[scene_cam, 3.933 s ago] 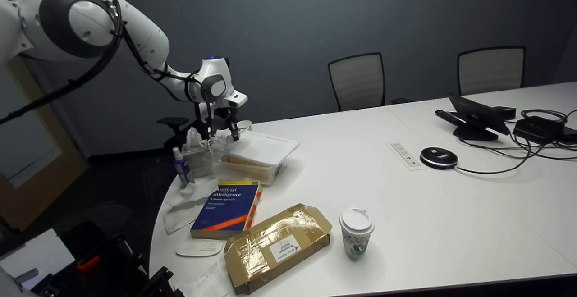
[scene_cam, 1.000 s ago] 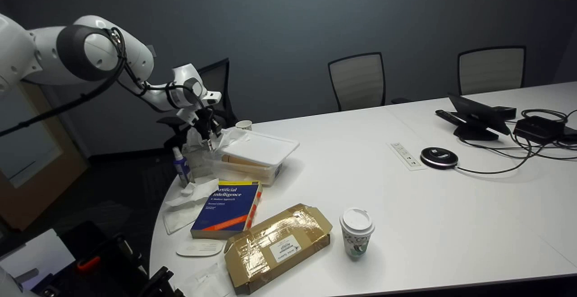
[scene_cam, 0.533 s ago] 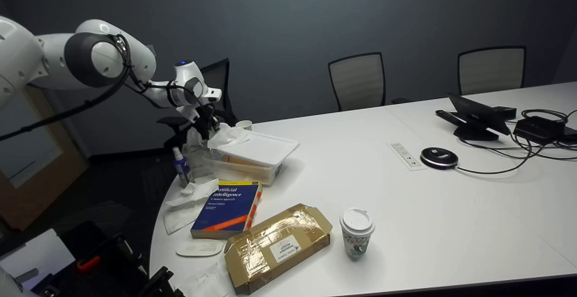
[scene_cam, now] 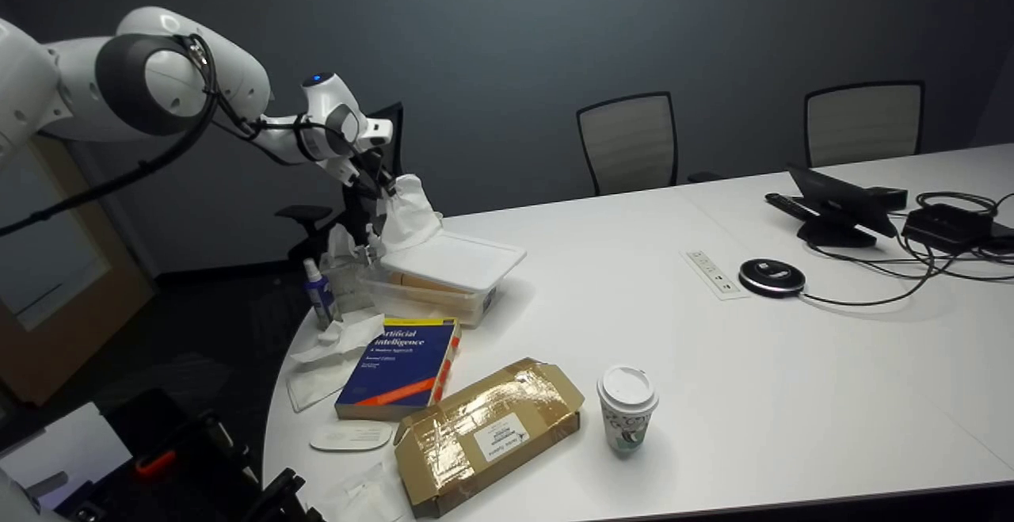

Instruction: Remove a tissue from the tissue box and wipe the white lid of the lunchbox with the tissue

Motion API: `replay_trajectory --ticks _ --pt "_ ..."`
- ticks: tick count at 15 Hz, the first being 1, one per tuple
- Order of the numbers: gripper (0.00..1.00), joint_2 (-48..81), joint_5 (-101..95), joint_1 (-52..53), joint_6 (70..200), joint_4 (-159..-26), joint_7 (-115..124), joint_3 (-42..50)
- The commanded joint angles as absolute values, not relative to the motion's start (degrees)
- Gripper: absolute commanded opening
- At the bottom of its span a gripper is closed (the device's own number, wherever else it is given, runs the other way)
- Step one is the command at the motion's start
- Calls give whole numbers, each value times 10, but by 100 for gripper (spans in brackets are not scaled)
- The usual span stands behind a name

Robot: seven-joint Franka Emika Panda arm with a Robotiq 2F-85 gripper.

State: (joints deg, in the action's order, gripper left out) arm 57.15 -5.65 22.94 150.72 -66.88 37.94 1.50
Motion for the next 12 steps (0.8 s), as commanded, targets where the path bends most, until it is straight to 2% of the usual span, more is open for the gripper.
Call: replay_trajectory --ticks 1,6,12 --pt "0 483 -94 257 1474 -735 400 60" --pt "0 383 -164 310 1395 -802 443 131" --pt "0 291 -221 301 1310 -868 452 78"
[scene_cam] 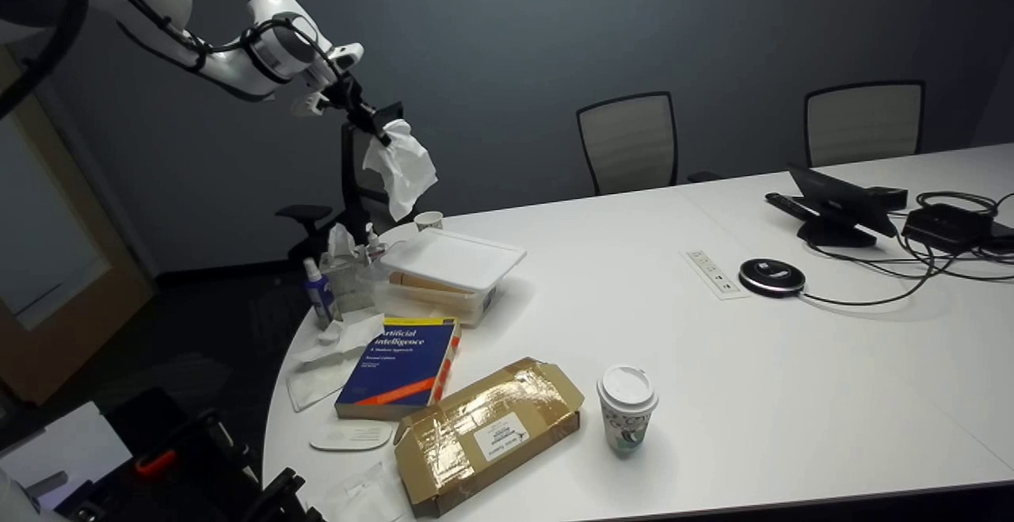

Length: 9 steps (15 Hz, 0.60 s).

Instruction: Remove a tissue from the tissue box and wipe the white lid of the lunchbox with the tissue

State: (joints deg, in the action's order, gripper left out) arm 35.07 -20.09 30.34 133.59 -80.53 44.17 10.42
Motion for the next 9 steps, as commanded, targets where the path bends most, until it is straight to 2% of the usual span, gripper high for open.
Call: replay_trajectory --ticks 1,9 --pt "0 281 -226 299 1301 -878 457 72" --pt "0 228 -211 255 1268 -959 471 23"
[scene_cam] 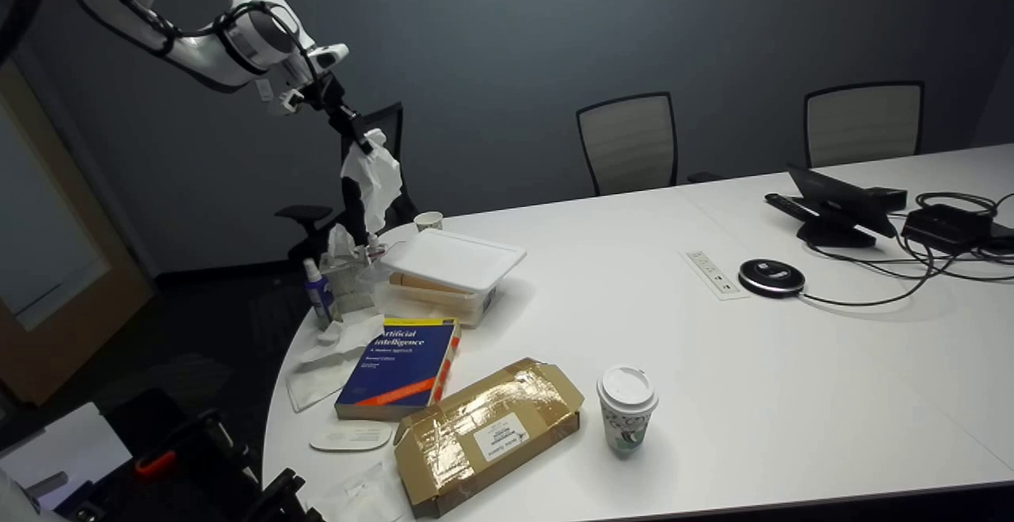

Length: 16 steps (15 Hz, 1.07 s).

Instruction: Remove a tissue from the tissue box and wipe the white lid of the lunchbox with the tissue

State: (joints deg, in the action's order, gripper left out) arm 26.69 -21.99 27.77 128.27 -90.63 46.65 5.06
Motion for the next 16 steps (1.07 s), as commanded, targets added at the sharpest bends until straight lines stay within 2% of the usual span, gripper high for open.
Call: replay_trajectory --ticks 1,12,15,16 --pt "0 222 -199 245 1266 -974 466 13" --pt "0 177 4 159 1244 -1180 393 -62" --pt "0 192 61 145 1276 -1226 365 -69" --pt "26 196 75 143 1288 -1232 359 -69"
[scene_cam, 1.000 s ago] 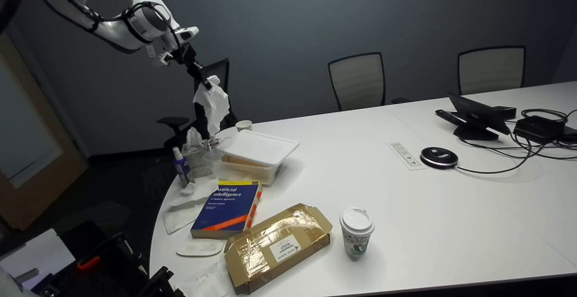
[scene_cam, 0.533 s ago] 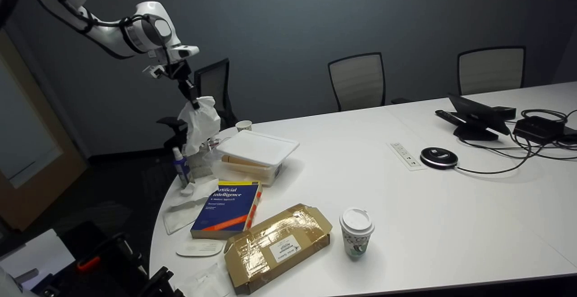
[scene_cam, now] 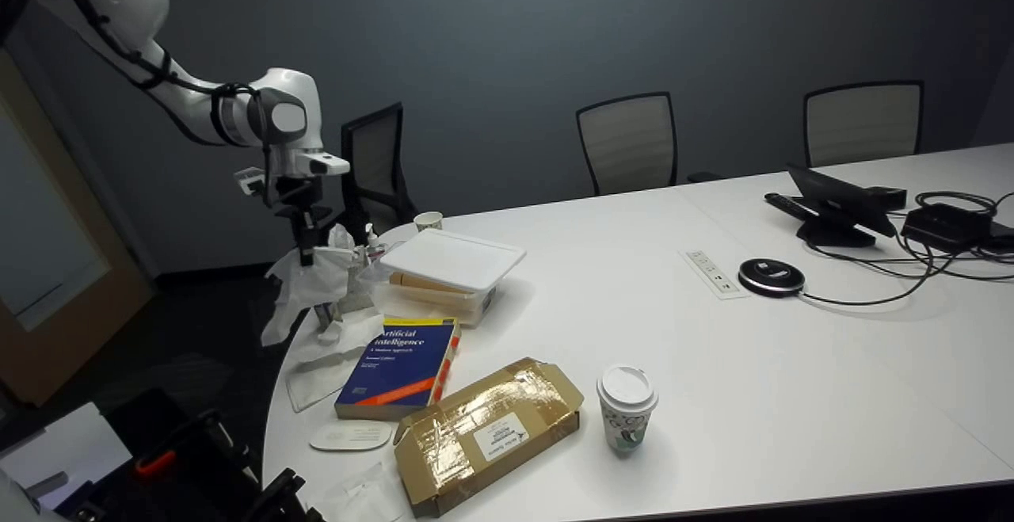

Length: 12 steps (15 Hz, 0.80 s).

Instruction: Remove a tissue from the tissue box and wipe the white lid of the lunchbox with the tissue

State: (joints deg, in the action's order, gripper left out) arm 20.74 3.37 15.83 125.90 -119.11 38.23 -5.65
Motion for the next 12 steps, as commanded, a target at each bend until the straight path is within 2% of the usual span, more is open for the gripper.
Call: replay_trajectory --ticks 1,6,10,12 --pt "28 198 73 147 1302 -1233 362 -65" --pt "64 192 -2 172 1364 -1226 427 -36" --pt "95 194 -35 166 1344 -1213 427 -37" --pt "100 191 -28 161 1347 -1218 421 -40"
